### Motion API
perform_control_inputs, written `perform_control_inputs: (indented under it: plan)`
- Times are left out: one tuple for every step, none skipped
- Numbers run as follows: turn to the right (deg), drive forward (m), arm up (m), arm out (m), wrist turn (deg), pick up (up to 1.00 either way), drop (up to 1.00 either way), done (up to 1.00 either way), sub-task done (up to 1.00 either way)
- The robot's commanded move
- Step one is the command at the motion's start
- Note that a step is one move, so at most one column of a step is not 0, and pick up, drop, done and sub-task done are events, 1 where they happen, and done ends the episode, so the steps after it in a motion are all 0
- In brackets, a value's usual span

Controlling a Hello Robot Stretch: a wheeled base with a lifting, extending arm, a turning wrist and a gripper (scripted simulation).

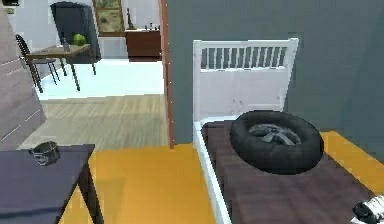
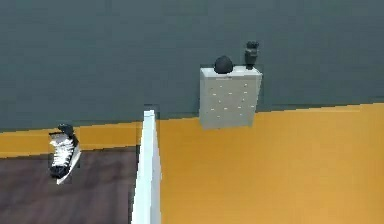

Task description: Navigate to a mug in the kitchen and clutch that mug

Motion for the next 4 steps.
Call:
perform_control_inputs:
  plan:
    - [-9.0, 0.0, 0.0, 0.0, 0.0, 0.0, 0.0, 0.0, 0.0]
    - [0.0, 1.0, 0.0, 0.0, 0.0, 0.0, 0.0, 0.0, 0.0]
    - [0.0, 0.2, 0.0, 0.0, 0.0, 0.0, 0.0, 0.0, 0.0]
    - [-6.0, 0.0, 0.0, 0.0, 0.0, 0.0, 0.0, 0.0, 0.0]
